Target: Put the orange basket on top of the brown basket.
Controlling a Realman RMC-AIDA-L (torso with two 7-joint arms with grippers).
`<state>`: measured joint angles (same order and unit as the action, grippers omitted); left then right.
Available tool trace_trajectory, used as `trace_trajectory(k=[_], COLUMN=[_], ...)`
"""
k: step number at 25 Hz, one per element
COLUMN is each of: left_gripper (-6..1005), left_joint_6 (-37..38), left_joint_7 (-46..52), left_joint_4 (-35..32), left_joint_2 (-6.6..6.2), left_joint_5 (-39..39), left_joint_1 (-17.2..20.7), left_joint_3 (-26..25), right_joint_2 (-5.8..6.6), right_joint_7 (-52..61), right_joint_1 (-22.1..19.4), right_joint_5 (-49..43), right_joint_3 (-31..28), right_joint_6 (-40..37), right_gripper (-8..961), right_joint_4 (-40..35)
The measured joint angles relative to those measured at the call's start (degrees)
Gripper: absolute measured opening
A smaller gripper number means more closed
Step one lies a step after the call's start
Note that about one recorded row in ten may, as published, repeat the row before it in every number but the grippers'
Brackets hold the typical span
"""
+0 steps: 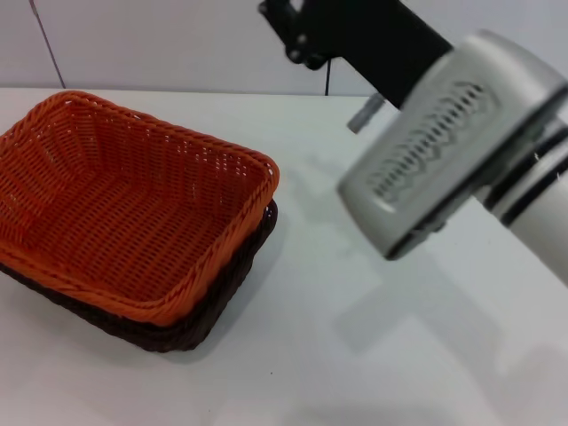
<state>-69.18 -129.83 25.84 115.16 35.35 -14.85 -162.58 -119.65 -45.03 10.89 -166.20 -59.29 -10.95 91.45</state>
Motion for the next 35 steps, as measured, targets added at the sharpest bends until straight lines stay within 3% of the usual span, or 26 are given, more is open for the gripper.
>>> trace_trajectory(k=[7,9,14,24,35], left_gripper=[660,660,660,660,660], left_joint_6=[0.76,1.03,1.08,1.60,2.48], left_joint_7=[-0.08,-0.09,-0.10,-0.12,-0.14], left_joint_4=[-0.59,-0.62,-0.62,-0.62,-0.60], left_joint_2=[-0.14,-0.15,-0.16,-0.14,-0.62], left_joint_5=[0.00,-0.01,-0.03,-0.02,-0.02], left_joint_1=[0.35,0.41,0.47,0.53,0.26], left_joint_3=[1.59,2.68,3.01,3.31,3.32], right_joint_2=[0.07,0.08,0.07,0.28,0.70], right_joint_7=[1.26,1.10,0.89,1.54,1.67], right_joint_1=[0.43,0.50,0.24,4.02,5.58], right_joint_5=[16.13,21.04,27.50,45.40,47.15], right_joint_3=[1.90,4.39,8.79,11.58,11.42], right_joint_6=[-17.97,-26.20,-34.85,-41.31,-38.15], right_gripper=[489,493,505,529,563], right_joint_4=[-10.73,-14.77,-20.30,-27.26,-26.75])
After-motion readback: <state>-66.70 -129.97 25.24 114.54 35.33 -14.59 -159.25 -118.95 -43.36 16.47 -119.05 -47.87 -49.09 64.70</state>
